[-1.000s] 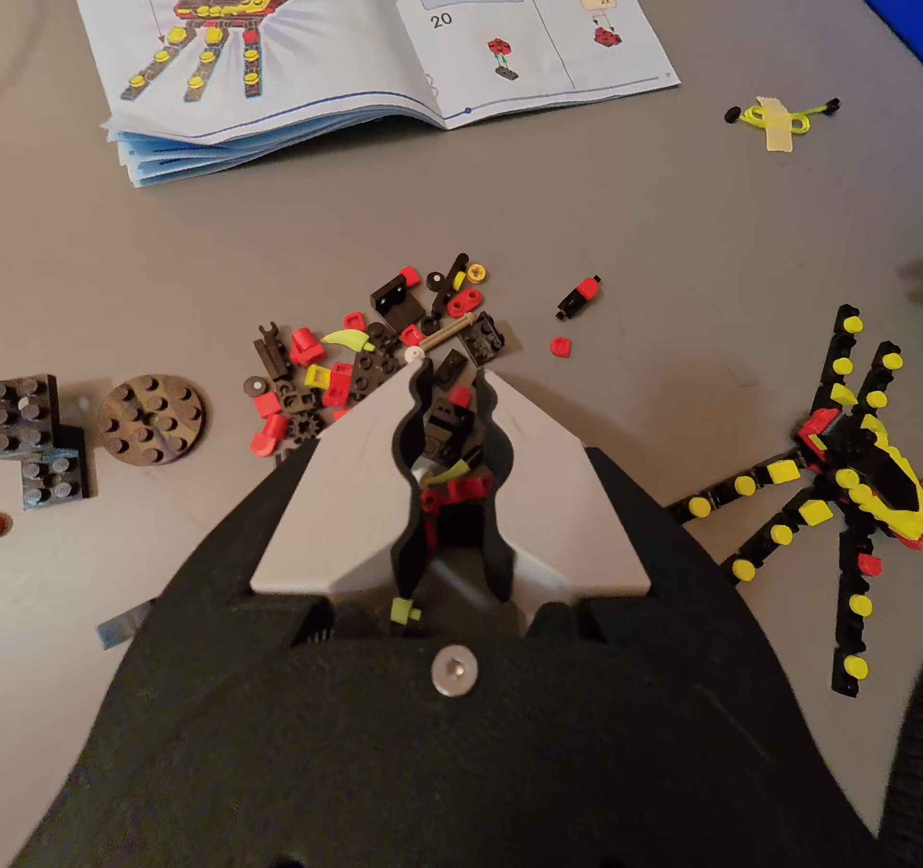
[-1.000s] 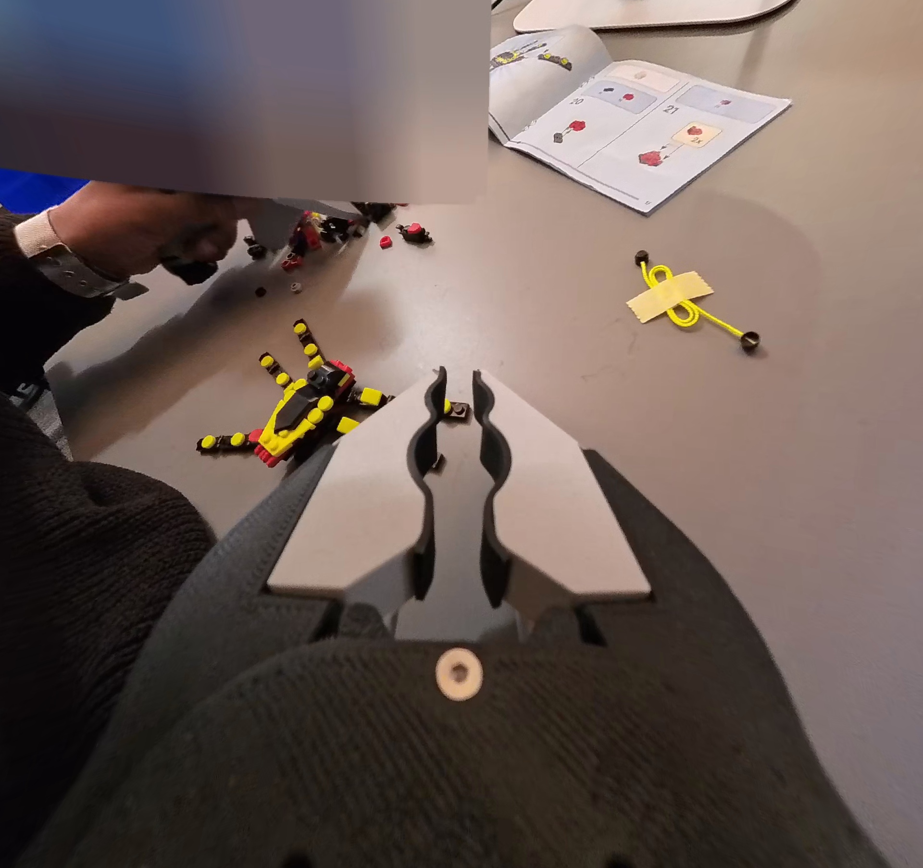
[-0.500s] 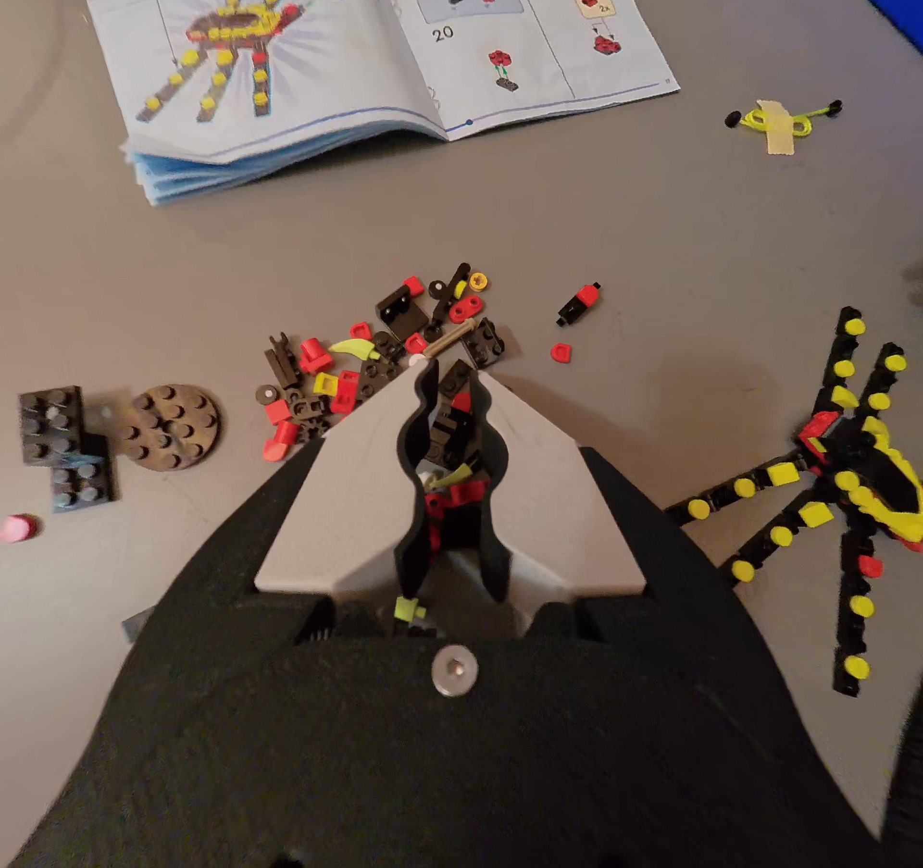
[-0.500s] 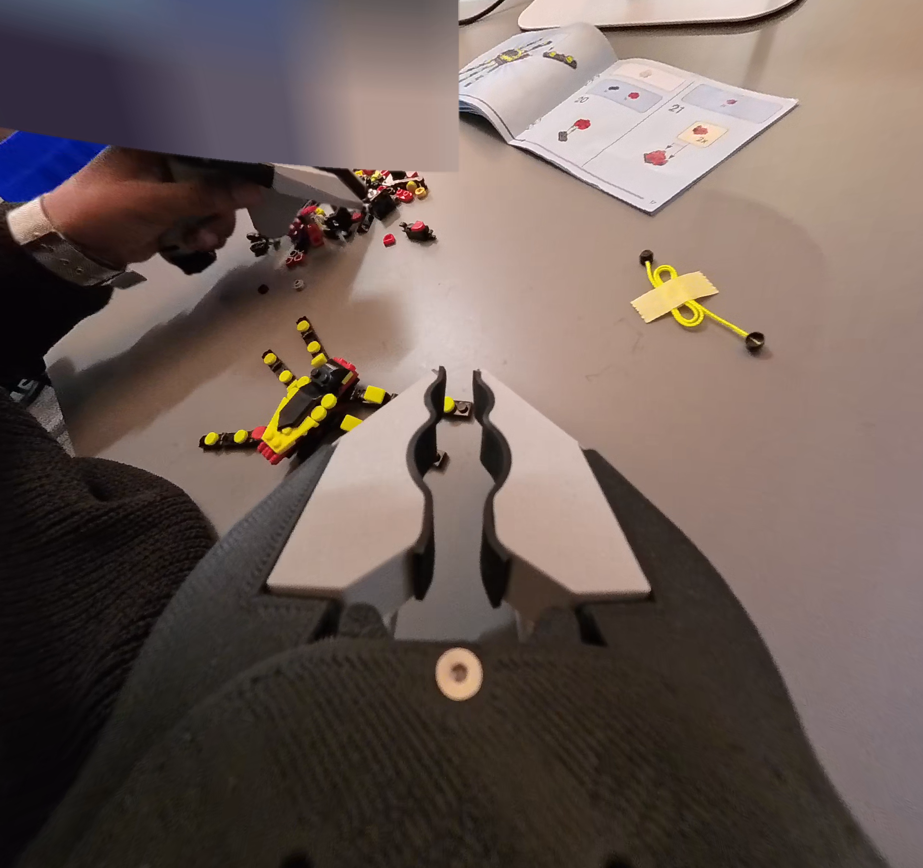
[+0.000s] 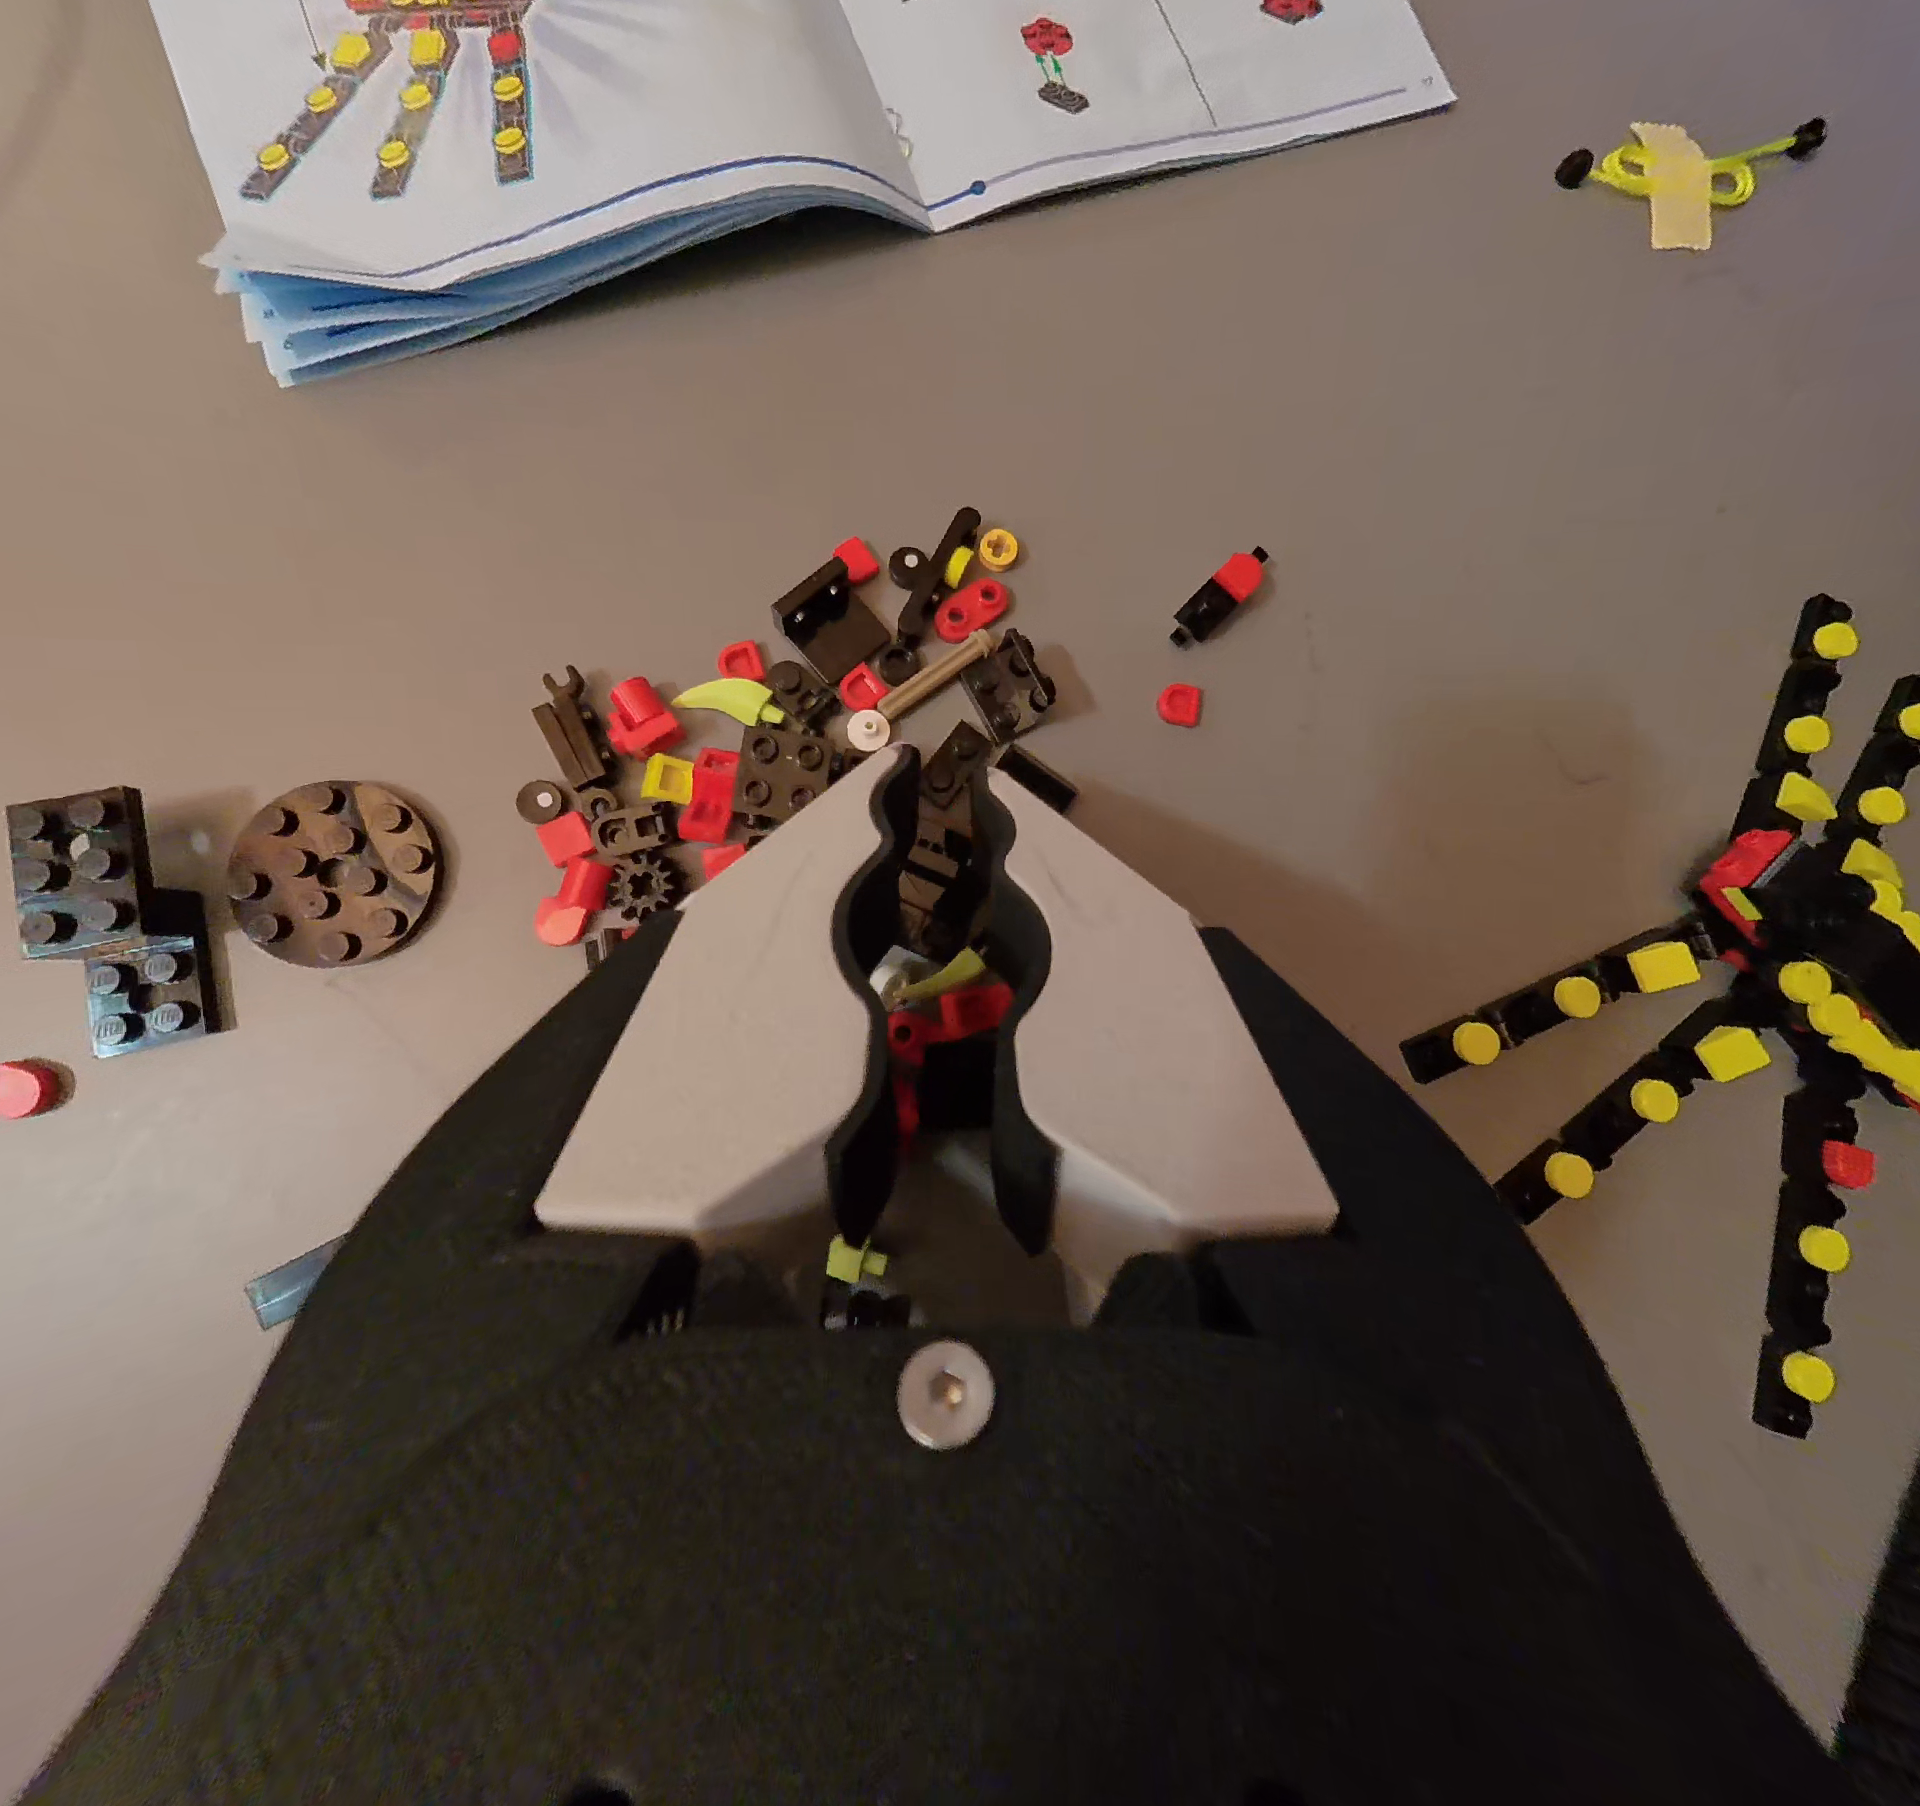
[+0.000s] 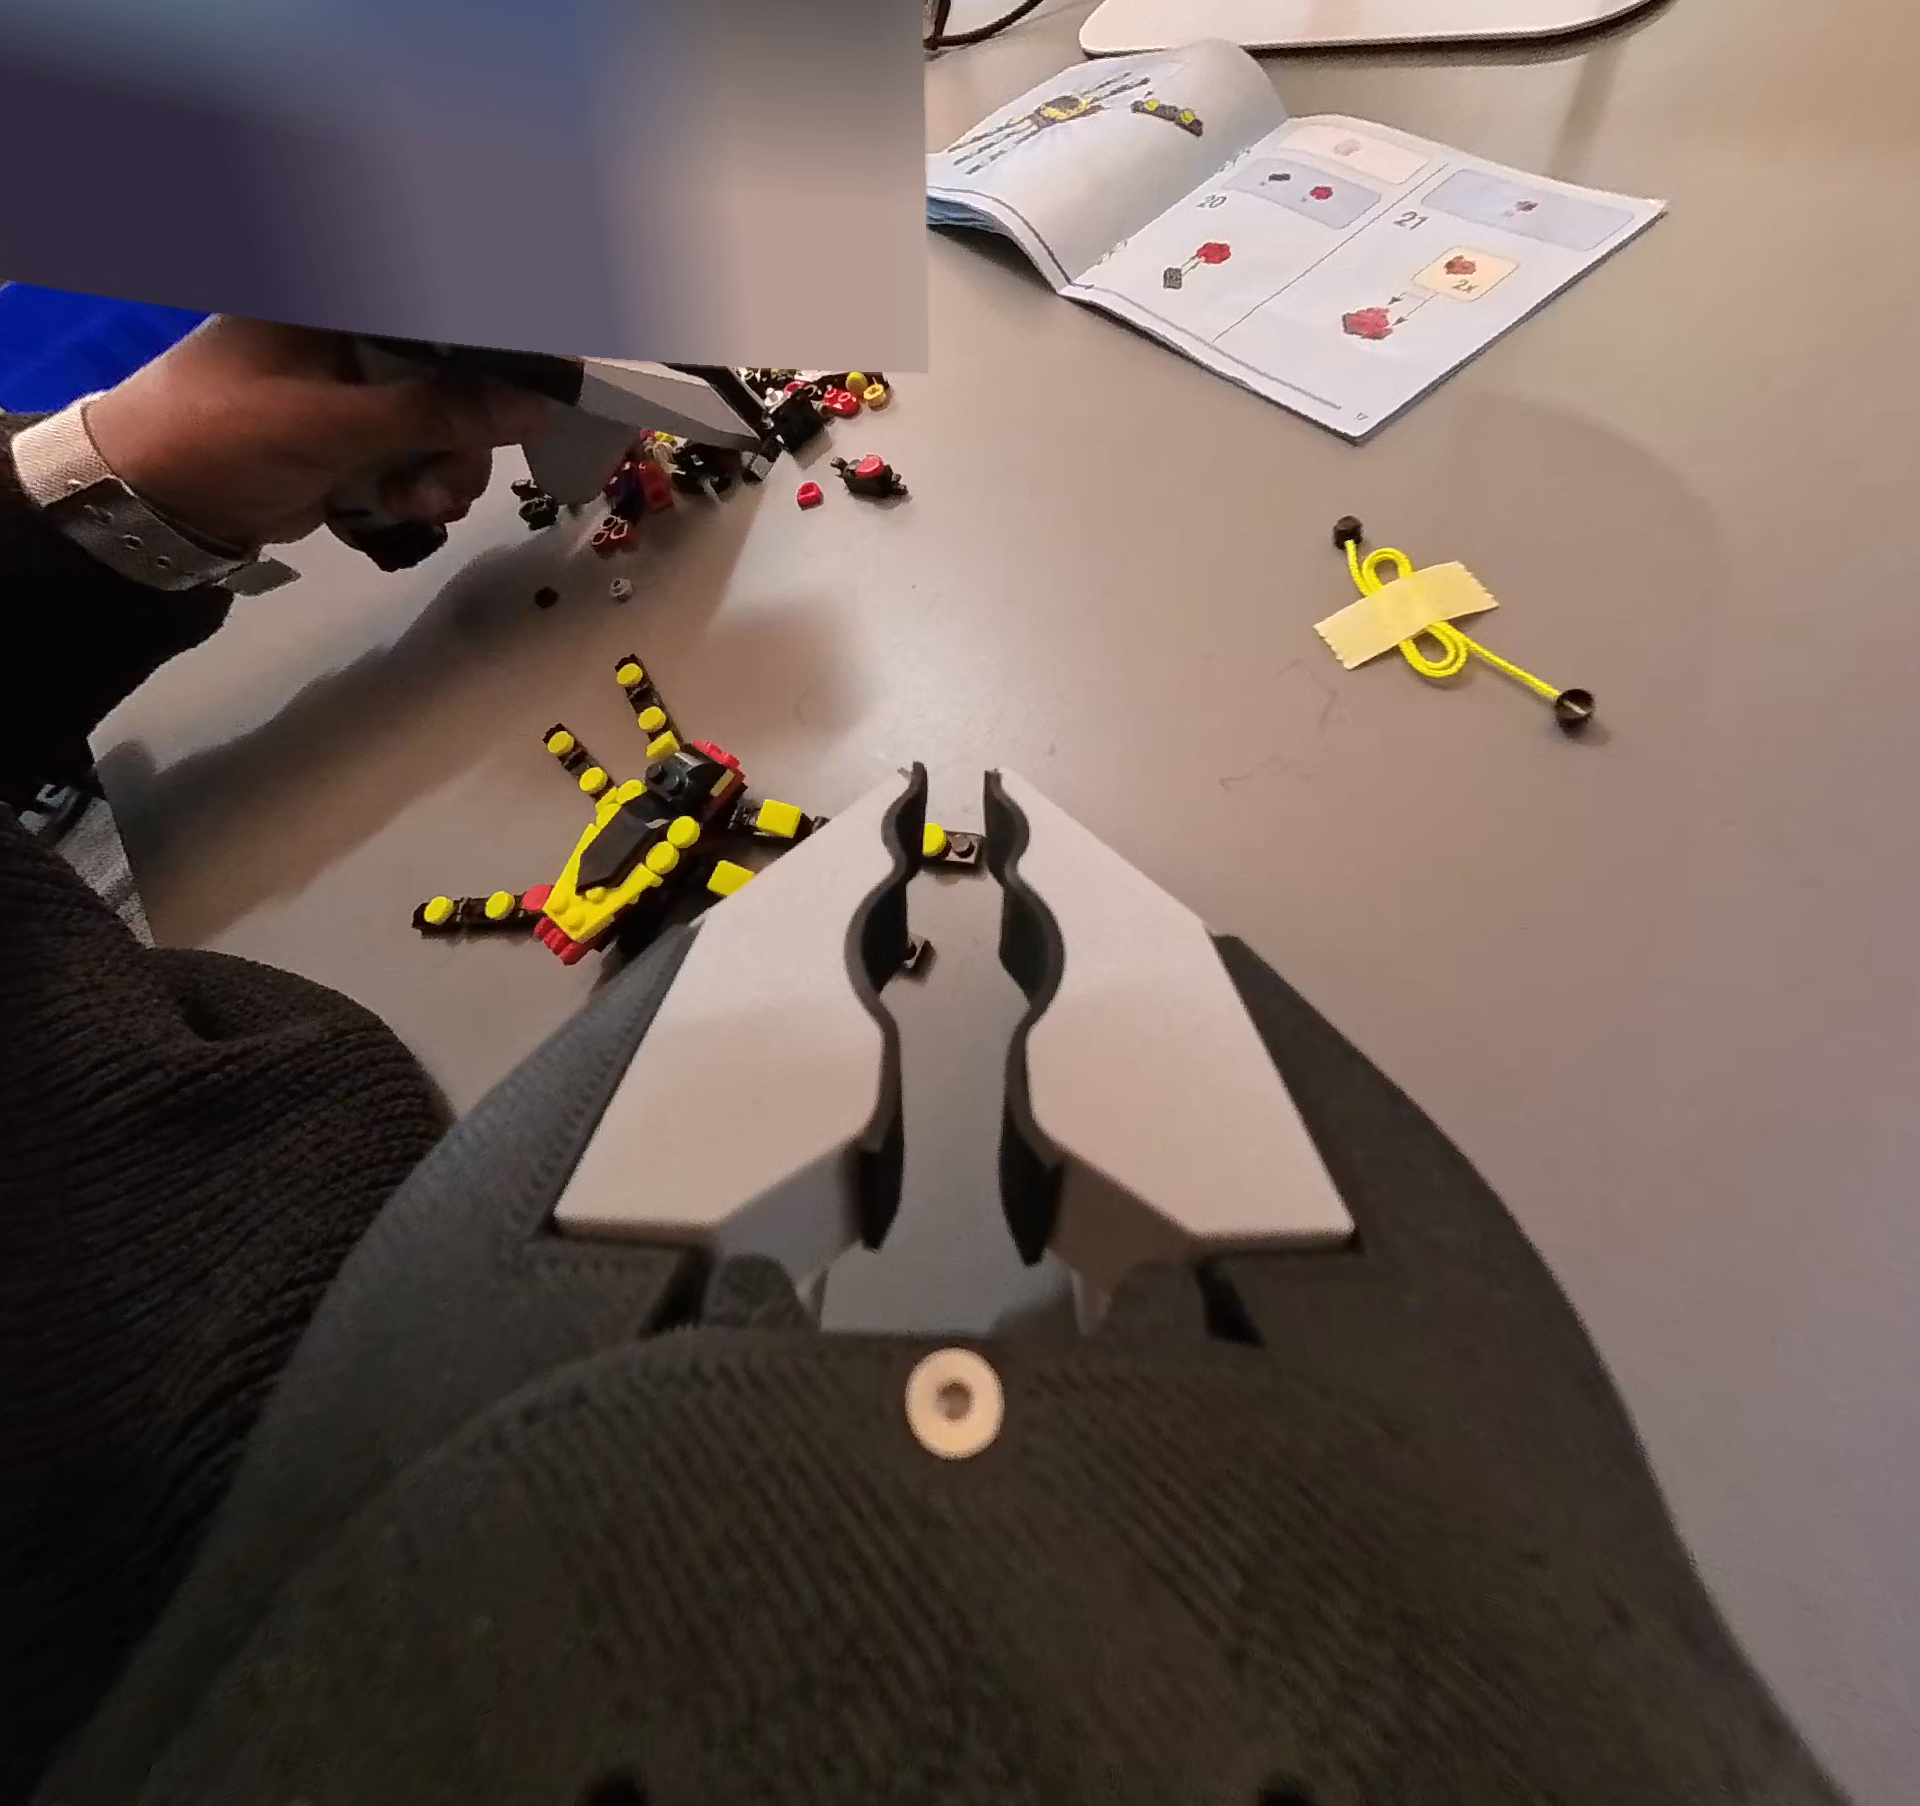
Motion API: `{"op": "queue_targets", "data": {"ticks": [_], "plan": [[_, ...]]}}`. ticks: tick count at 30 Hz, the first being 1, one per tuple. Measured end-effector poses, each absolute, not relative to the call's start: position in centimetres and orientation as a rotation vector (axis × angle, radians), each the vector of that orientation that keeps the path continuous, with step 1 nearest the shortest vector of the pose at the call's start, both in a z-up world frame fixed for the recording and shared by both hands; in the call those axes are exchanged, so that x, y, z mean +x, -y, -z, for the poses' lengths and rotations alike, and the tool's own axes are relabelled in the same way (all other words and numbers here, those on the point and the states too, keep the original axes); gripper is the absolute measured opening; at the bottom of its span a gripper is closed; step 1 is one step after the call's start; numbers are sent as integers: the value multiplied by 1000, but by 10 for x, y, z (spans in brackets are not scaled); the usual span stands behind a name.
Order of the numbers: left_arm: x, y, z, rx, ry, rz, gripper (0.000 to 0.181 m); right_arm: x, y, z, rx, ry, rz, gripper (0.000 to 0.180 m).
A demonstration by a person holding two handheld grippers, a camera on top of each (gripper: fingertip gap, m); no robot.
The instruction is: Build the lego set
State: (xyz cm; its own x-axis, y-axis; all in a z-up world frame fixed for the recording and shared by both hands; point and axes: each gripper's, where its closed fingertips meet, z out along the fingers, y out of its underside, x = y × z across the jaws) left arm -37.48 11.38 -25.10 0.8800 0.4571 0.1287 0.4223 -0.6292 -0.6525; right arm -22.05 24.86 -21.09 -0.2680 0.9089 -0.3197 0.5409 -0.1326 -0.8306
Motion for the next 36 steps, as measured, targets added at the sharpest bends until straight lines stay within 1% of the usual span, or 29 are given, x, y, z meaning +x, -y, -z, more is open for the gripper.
{"op": "queue_targets", "data": {"ticks": [9,14,15,17,21,24,28,32,36], "plan": [[-371,-117,248,-2325,605,-48,3,-220,-248,210,-1613,1773,-1367,9],[-368,-123,232,-2267,575,-52,3,-220,-248,210,-1613,1772,-1368,9],[-364,-127,227,-2250,564,-29,0,-220,-248,210,-1612,1772,-1368,9],[-346,-141,219,-2211,518,54,0,-220,-248,210,-1612,1771,-1367,9],[-315,-161,225,-2269,379,83,0,-220,-248,209,-1606,1773,-1364,9],[-309,-164,225,-2295,320,53,2,-219,-250,207,-1602,1760,-1368,9],[-340,-145,220,-2293,403,-71,6,-219,-250,206,-1611,1754,-1385,9],[-374,-113,232,-2341,550,-151,12,-220,-250,207,-1616,1755,-1386,9],[-381,-105,245,-2376,579,-155,19,-220,-249,208,-1621,1760,-1386,9]]}}
